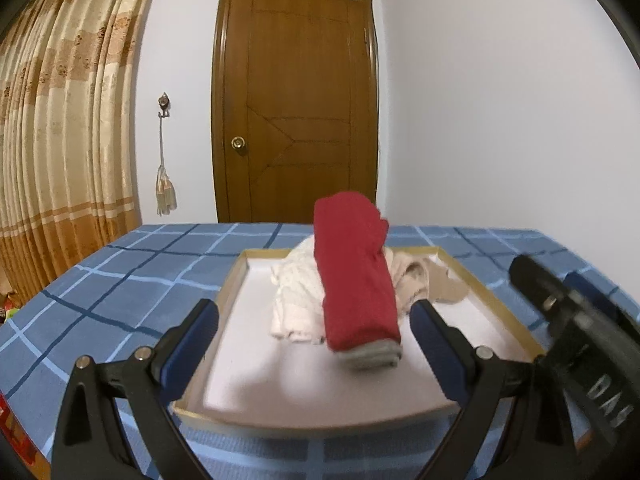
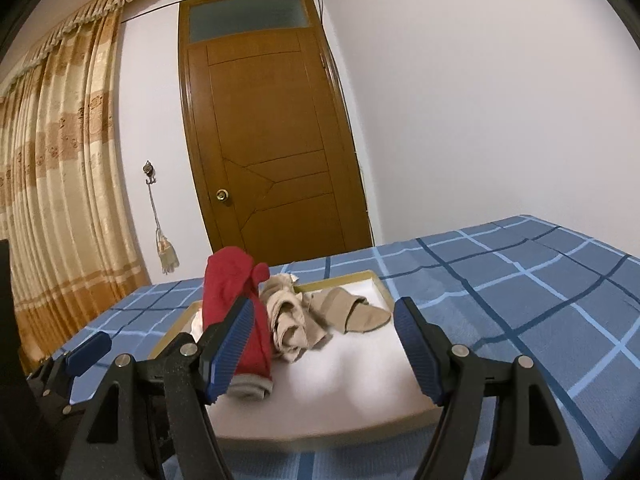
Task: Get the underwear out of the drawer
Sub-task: 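Lower the garments into the tray and open both tools, then move both open tools back down into the drawer, then grasp a green-black sock with the left tool while the right tool grasps a grey sock, then lift both held socks up and carry them over the white tray, then lower the socks into the tray and open both tools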
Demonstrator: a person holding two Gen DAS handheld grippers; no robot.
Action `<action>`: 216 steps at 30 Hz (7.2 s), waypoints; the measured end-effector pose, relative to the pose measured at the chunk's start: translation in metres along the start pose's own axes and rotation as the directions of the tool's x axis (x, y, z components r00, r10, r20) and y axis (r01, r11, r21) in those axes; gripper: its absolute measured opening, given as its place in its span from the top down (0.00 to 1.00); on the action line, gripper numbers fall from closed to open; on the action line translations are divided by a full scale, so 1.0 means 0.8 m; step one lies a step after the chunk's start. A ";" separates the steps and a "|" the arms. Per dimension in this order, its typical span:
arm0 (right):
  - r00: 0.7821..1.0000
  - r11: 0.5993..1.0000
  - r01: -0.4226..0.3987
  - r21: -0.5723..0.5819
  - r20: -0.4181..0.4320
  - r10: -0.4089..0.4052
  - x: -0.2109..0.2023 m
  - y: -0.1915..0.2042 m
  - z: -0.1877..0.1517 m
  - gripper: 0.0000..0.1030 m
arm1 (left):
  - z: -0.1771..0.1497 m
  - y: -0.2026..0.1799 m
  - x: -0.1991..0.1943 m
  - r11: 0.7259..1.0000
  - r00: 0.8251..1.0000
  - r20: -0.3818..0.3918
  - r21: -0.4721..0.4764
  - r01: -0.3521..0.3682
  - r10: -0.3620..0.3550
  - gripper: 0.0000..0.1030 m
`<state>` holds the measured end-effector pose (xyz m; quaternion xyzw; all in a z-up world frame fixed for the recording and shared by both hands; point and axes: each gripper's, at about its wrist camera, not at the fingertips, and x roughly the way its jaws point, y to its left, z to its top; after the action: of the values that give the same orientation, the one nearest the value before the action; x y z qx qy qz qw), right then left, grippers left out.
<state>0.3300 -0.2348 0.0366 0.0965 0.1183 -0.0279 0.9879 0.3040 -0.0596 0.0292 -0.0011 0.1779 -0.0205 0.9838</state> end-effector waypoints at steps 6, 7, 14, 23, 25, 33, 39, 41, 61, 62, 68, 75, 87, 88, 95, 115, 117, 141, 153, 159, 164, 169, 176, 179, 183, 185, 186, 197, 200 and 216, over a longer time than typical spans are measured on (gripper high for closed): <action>0.999 1.000 -0.023 0.022 -0.030 0.023 -0.016 -0.006 -0.011 0.28 | -0.025 0.009 -0.008 0.998 0.995 -0.074 -0.023 0.060 -0.061 0.05; 0.999 0.999 -0.029 0.023 -0.037 0.030 -0.020 -0.006 -0.014 0.28 | -0.027 0.012 -0.014 0.997 0.994 -0.076 -0.024 0.072 -0.073 0.05; 0.993 0.997 -0.077 -0.009 -0.094 0.076 -0.053 -0.008 -0.037 0.28 | -0.038 0.027 -0.040 0.991 0.980 -0.147 0.022 0.135 -0.131 0.04; 0.971 0.993 -0.112 -0.038 -0.216 0.101 -0.096 -0.019 -0.063 0.28 | -0.089 0.033 -0.079 0.953 0.926 -0.306 0.129 0.272 -0.223 0.04; 0.962 0.992 -0.118 -0.044 -0.253 0.104 -0.104 -0.023 -0.069 0.28 | -0.104 0.033 -0.086 0.942 0.908 -0.346 0.144 0.302 -0.238 0.04; 0.894 0.987 -0.149 -0.058 -0.434 0.110 -0.130 -0.036 -0.106 0.28 | -0.140 0.027 -0.121 0.899 0.878 -0.426 0.263 0.351 -0.218 0.04; 0.772 0.982 -0.187 -0.018 -0.621 0.135 -0.134 -0.044 -0.149 0.28 | -0.159 0.031 -0.135 0.874 0.790 -0.538 0.182 0.451 -0.295 0.04; 0.726 0.979 -0.203 -0.002 -0.671 0.150 -0.140 -0.049 -0.160 0.28 | -0.174 0.026 -0.139 0.852 0.748 -0.588 0.180 0.492 -0.308 0.04; 0.529 0.967 -0.230 0.112 -0.819 0.221 -0.185 -0.081 -0.200 0.42 | -0.283 -0.038 -0.101 0.733 0.282 -0.920 -0.007 0.681 -0.271 0.13; 0.528 0.966 -0.232 0.112 -0.820 0.221 -0.183 -0.080 -0.200 0.42 | -0.285 -0.041 -0.099 0.728 0.262 -0.926 -0.021 0.686 -0.274 0.13; 0.562 0.981 -0.180 0.077 -0.810 0.166 -0.179 -0.101 -0.187 0.42 | -0.299 -0.056 -0.089 0.722 0.164 -0.952 -0.077 0.688 -0.258 0.16; 0.584 0.987 -0.158 -0.008 -0.807 0.087 -0.163 -0.130 -0.182 0.42 | -0.296 -0.059 -0.110 0.684 0.098 -0.925 -0.197 0.703 -0.367 0.68; 0.541 0.933 -0.264 -0.245 -0.838 -0.068 -0.122 -0.118 -0.203 0.43 | -0.245 -0.005 -0.126 0.740 0.323 -0.771 -0.267 0.618 -0.549 0.77; 0.535 0.921 -0.271 -0.280 -0.839 -0.097 -0.116 -0.115 -0.208 0.43 | -0.243 -0.009 -0.126 0.738 0.336 -0.757 -0.273 0.617 -0.561 0.77; 0.473 0.807 -0.372 -0.458 -0.842 -0.260 -0.089 -0.097 -0.249 0.60 | -0.204 0.020 -0.127 0.736 0.392 -0.698 -0.287 0.613 -0.599 0.77; 0.419 0.800 -0.401 -0.447 -0.866 -0.273 -0.083 -0.091 -0.262 0.94 | -0.184 0.053 -0.134 0.747 0.438 -0.643 -0.339 0.573 -0.628 0.77; 0.420 0.871 -0.353 -0.341 -0.890 -0.178 -0.083 -0.106 -0.240 0.94 | -0.182 0.057 -0.134 0.747 0.446 -0.634 -0.347 0.567 -0.632 0.77; 0.722 0.896 -0.322 0.307 -0.532 0.442 -0.177 -0.093 -0.055 0.94 | -0.098 0.044 -0.159 0.763 0.597 -0.488 -0.288 0.579 -0.637 0.77; 0.823 0.883 -0.366 0.294 -0.340 0.454 -0.162 -0.055 -0.013 0.94 | -0.040 0.039 -0.147 0.815 0.733 -0.358 -0.232 0.530 -0.579 0.77; 0.848 0.887 -0.369 0.277 -0.291 0.443 -0.144 -0.040 0.001 0.94 | -0.020 0.036 -0.130 0.842 0.782 -0.312 -0.204 0.499 -0.539 0.77; 0.864 0.896 -0.365 0.251 -0.268 0.427 -0.129 -0.030 0.010 0.94 | -0.010 0.035 -0.117 0.849 0.798 -0.293 -0.207 0.486 -0.527 0.77; 0.877 0.905 -0.362 0.222 -0.248 0.412 -0.118 -0.023 0.022 0.94 | 0.004 0.030 -0.105 0.856 0.815 -0.265 -0.203 0.476 -0.516 0.77; 0.903 0.927 -0.340 0.159 -0.220 0.369 -0.097 -0.016 0.041 0.94 | 0.024 0.017 -0.089 0.863 0.836 -0.222 -0.189 0.469 -0.503 0.77; 0.914 0.937 -0.324 0.131 -0.210 0.346 -0.085 -0.014 0.049 0.94 | 0.034 0.013 -0.081 0.868 0.846 -0.201 -0.186 0.462 -0.493 0.77; 0.931 0.951 -0.303 0.068 -0.190 0.310 -0.069 -0.012 0.060 0.94 | 0.044 0.009 -0.068 0.878 0.866 -0.171 -0.185 0.441 -0.471 0.77; 0.940 0.957 -0.288 0.035 -0.182 0.290 -0.059 -0.010 0.064 0.94 | 0.048 0.006 -0.061 0.884 0.874 -0.160 -0.180 0.431 -0.458 0.77; 0.943 0.959 -0.282 0.023 -0.179 0.281 -0.052 -0.011 0.065 0.94 | 0.050 0.004 -0.056 0.888 0.879 -0.157 -0.179 0.423 -0.450 0.77; 0.951 0.969 -0.246 0.020 -0.190 0.246 0.005 -0.023 0.061 0.94 | 0.051 -0.019 -0.004 0.908 0.896 -0.175 -0.176 0.379 -0.408 0.77; 0.954 0.972 -0.234 0.019 -0.186 0.233 0.014 -0.027 0.058 0.94 | 0.051 -0.021 0.001 0.914 0.906 -0.157 -0.170 0.367 -0.393 0.77; 0.968 0.986 -0.165 -0.016 -0.196 0.158 0.070 -0.033 0.033 0.94 | 0.040 -0.038 0.060 0.947 0.934 -0.177 -0.131 0.292 -0.312 0.77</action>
<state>0.3882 -0.2673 0.0439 0.0919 0.2063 0.0641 0.9721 0.3590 -0.0922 0.0427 -0.0771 0.2720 -0.1623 0.9454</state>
